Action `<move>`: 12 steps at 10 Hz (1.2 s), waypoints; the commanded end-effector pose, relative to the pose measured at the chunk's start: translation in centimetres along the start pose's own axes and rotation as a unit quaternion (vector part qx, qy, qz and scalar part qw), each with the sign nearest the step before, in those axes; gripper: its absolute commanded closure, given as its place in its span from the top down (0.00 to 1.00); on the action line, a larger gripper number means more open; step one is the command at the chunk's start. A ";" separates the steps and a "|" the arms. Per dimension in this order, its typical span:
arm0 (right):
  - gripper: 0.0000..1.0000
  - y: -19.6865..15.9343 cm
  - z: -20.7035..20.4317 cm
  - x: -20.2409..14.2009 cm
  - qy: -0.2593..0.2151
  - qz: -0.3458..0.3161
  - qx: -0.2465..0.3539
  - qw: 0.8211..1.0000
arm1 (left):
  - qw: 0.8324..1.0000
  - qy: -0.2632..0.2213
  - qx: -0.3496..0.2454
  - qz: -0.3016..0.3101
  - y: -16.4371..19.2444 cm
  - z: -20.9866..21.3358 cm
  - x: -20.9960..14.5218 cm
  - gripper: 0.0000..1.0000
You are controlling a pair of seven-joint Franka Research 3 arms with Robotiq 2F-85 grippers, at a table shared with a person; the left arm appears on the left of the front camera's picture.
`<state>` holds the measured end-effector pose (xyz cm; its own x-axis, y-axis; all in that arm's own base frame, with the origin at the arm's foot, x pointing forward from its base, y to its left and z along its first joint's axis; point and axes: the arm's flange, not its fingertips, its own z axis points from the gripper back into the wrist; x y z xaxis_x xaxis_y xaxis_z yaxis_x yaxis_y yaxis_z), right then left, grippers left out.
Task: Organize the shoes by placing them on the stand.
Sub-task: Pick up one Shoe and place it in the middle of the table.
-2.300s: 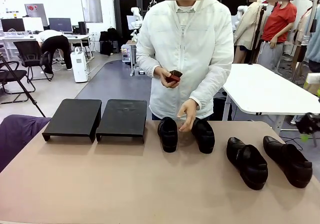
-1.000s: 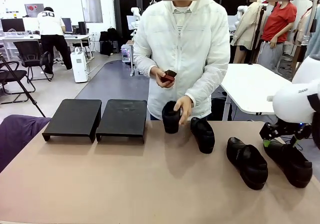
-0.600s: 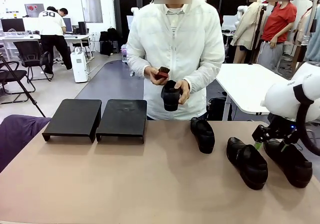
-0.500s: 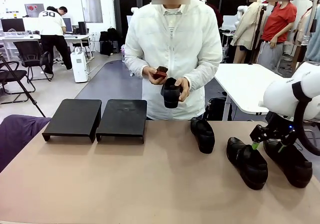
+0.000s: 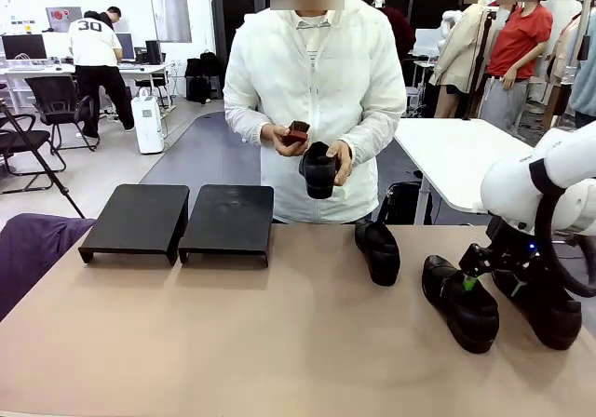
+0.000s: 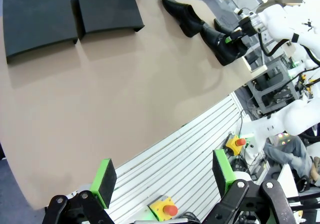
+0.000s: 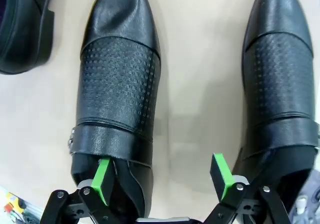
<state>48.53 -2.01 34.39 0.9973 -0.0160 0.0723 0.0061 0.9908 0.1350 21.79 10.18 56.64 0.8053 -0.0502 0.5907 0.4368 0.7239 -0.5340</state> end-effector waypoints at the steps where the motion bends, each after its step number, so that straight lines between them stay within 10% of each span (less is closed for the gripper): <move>1: 1.00 0.4 -0.7 0.9 0.035 0.000 0.001 0.999 | 1.000 -0.005 -0.009 -0.009 0.0 0.0 0.0 1.00; 5: 1.00 0.9 -1.8 0.7 0.067 0.010 -0.013 0.998 | 1.000 -0.005 -0.009 -0.009 0.0 0.0 0.0 1.00; 7: 0.00 0.8 -1.9 0.6 0.054 0.025 0.006 0.998 | 1.000 -0.005 -0.009 -0.009 0.0 0.0 0.0 1.00; 12: 0.00 1.8 -0.6 -0.2 0.046 0.039 0.005 0.998 | 1.000 -0.005 -0.009 -0.009 0.0 0.0 0.0 1.00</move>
<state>48.91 -0.40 33.23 0.9989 0.0403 -0.0221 -0.0368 0.9896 0.1389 21.79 10.18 56.64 0.8050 -0.0506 0.5912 0.4376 0.7236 -0.5339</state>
